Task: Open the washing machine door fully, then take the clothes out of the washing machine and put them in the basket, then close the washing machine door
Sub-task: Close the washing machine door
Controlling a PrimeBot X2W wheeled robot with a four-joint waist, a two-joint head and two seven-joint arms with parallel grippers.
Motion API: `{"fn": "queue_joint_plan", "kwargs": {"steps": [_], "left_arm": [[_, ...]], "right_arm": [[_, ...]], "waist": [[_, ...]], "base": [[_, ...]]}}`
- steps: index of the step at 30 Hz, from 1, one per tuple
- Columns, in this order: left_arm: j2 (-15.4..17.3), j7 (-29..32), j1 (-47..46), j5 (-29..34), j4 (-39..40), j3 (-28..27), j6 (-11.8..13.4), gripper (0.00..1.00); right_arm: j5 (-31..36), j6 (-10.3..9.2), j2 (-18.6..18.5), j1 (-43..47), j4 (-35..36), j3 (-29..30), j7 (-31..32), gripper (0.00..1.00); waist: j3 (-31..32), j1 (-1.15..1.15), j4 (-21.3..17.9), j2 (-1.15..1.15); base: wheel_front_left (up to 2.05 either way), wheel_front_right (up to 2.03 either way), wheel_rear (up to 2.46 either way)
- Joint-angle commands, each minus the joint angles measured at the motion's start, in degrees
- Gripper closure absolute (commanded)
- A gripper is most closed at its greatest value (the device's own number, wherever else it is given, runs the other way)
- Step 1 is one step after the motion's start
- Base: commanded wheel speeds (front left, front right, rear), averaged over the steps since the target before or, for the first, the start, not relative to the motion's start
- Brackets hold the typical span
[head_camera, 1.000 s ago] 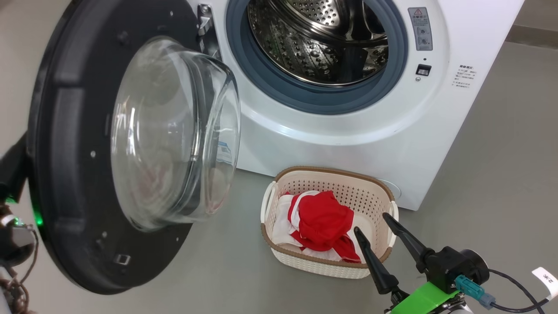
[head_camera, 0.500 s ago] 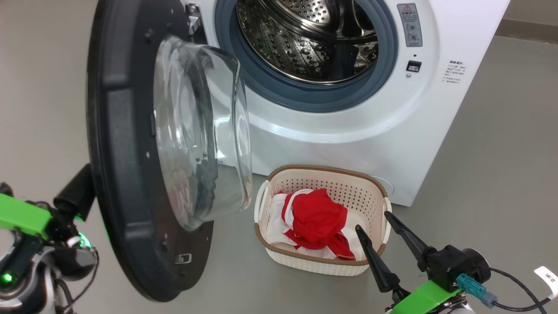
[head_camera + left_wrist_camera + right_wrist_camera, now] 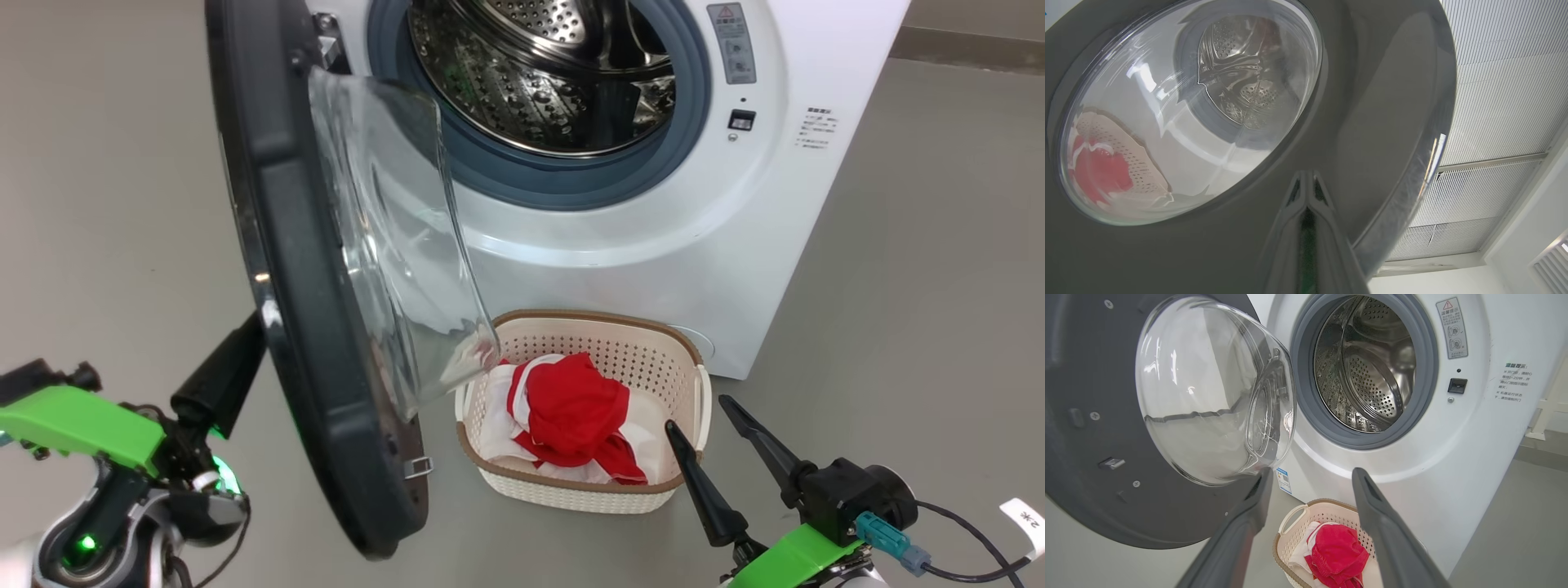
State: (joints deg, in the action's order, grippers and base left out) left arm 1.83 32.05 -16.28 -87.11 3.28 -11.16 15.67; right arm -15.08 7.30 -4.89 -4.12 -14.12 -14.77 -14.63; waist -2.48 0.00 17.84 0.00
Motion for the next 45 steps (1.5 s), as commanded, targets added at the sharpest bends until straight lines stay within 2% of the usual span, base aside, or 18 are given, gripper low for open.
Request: {"fn": "queue_joint_plan", "kwargs": {"steps": [1, 15, 25, 27, 28, 29, 30, 34, 35, 37, 41, 45], "left_arm": [[1.05, 0.02, -0.29, -1.02, 2.21, -0.31, 0.0, 1.0], [1.05, -3.91, 1.67, -5.41, 2.78, 2.63, -1.11, 1.0], [1.05, -6.57, 1.5, -6.18, 1.92, 1.41, -2.47, 1.0], [1.05, -7.64, 1.07, -6.55, 1.88, 0.65, -3.46, 1.0], [1.05, -7.92, 0.93, -6.81, 1.93, 0.34, -4.19, 0.87], [1.06, -8.4, 0.89, -6.74, 1.98, -0.11, -5.0, 0.61], [1.19, -8.97, 0.9, -6.31, 2.01, -0.49, -5.92, 0.0], [1.99, -11.83, 0.99, -3.39, 2.43, -1.69, -11.15, 0.0], [1.99, -11.83, 0.99, -3.39, 2.43, -1.69, -11.15, 0.0], [3.21, -14.1, 1.58, 0.28, 2.45, -1.94, -13.62, 0.0], [7.78, -21.8, 3.61, 16.17, 1.94, 0.23, -19.16, 0.0], [10.48, -31.11, 5.41, 32.94, -0.12, 4.5, -20.86, 0.0]], "right_arm": [[-0.75, 0.19, 0.17, -2.38, 1.25, -0.94, -0.37, 0.0], [-0.89, 0.19, 0.39, -2.13, 0.93, -1.21, -0.37, 0.0], [-0.79, 0.19, 0.41, -2.07, 1.01, -1.11, -0.37, 0.0], [-0.74, 0.19, 0.42, -2.13, 0.98, -0.97, -0.37, 0.0], [-0.71, 0.19, 0.43, -2.16, 0.96, -0.89, -0.37, 0.0], [-0.66, 0.19, 0.45, -2.2, 0.92, -0.82, -0.37, 0.0], [-0.6, 0.19, 0.45, -2.26, 0.84, -0.8, -0.37, 0.0], [-0.53, 0.19, 0.5, -2.46, 0.56, -0.77, -0.37, 0.0], [-0.53, 0.19, 0.5, -2.46, 0.56, -0.77, -0.37, 0.0], [-0.53, 0.19, 0.56, -2.49, 0.51, -0.83, -0.37, 0.0], [-0.66, 0.19, 0.66, -2.65, 0.5, -1.0, -0.37, 0.0], [-0.65, 0.19, 0.73, -2.77, 0.59, -1.11, -0.37, 0.0]], "waist": [[0.12, 0.0, -0.48, 0.0], [0.5, 0.0, -2.92, 0.0], [0.14, 0.0, -3.72, 0.0], [0.02, 0.0, -3.75, 0.0], [-0.03, 0.0, -3.76, 0.0], [-0.08, 0.0, -3.78, 0.0], [-0.12, 0.0, -3.79, 0.0], [-0.23, 0.0, -3.85, 0.0], [-0.23, 0.0, -3.85, 0.0], [-0.26, 0.0, -3.94, 0.0], [-0.34, 0.0, -4.23, 0.0], [-0.53, 0.0, -4.48, 0.0]], "base": [[0.0, 0.0, 0.0], [0.0, 0.0, 0.0], [0.0, 0.0, 0.0], [0.0, 0.0, 0.0], [0.0, 0.0, 0.0], [0.0, 0.0, 0.0], [0.0, 0.0, 0.0], [0.0, 0.0, 0.0], [0.0, 0.0, 0.0], [0.0, 0.0, 0.0], [0.0, 0.0, 0.0], [0.0, 0.0, 0.0]]}}
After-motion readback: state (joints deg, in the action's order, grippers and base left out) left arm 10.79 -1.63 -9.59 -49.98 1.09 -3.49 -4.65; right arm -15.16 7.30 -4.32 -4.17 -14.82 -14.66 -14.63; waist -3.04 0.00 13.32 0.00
